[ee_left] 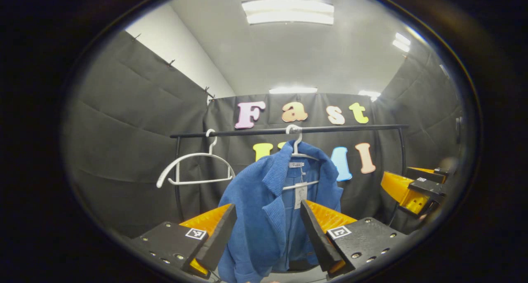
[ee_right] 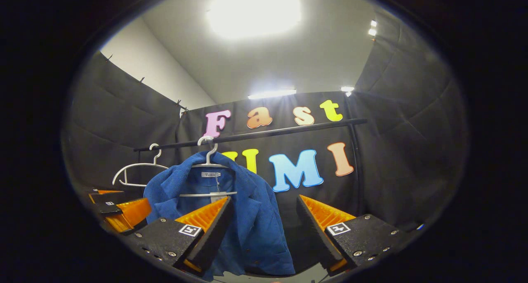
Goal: Grasp the clothes on the hanger with both hands and then place them into the laundry hamper below.
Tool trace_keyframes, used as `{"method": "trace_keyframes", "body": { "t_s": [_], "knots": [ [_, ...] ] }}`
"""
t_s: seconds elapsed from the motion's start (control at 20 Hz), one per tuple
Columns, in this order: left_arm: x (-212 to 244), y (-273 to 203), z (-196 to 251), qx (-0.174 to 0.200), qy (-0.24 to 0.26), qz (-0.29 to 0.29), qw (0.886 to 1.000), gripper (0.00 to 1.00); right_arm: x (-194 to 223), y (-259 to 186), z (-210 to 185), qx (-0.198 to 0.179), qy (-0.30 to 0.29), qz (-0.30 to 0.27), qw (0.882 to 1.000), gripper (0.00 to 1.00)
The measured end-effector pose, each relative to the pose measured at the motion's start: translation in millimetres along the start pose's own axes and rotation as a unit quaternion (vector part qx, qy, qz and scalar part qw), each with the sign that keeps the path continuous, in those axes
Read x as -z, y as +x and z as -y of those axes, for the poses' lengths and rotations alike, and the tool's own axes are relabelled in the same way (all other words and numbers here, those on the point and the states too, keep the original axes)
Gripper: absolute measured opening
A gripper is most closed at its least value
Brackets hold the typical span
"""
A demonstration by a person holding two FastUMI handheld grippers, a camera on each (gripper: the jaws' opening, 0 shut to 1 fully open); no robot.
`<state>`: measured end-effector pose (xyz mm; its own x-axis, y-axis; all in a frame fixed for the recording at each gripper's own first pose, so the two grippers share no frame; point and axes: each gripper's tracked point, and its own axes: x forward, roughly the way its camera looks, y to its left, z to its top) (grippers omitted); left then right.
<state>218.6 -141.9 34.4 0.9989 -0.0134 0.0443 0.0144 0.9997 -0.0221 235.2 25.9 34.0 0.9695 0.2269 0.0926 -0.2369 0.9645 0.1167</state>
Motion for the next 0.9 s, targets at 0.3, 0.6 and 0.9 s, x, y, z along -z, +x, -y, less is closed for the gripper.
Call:
{"method": "trace_keyframes", "body": {
  "t_s": [0.3, 0.6, 0.9],
  "knots": [
    [16, 43, 8, -0.019, 0.018, -0.004, 1.0, 0.9, 16, 44, -6, -0.023, 0.01, -0.008, 1.0, 0.94],
    [38, 80, 10, -0.039, 0.035, -0.017, 0.998, 0.89, 45, 90, -23, -0.057, 0.02, -0.026, 0.998, 0.94],
    [60, 113, 10, -0.067, 0.038, -0.028, 0.997, 0.9, 82, 130, -33, -0.075, 0.03, -0.053, 0.995, 0.94]
  ]
}}
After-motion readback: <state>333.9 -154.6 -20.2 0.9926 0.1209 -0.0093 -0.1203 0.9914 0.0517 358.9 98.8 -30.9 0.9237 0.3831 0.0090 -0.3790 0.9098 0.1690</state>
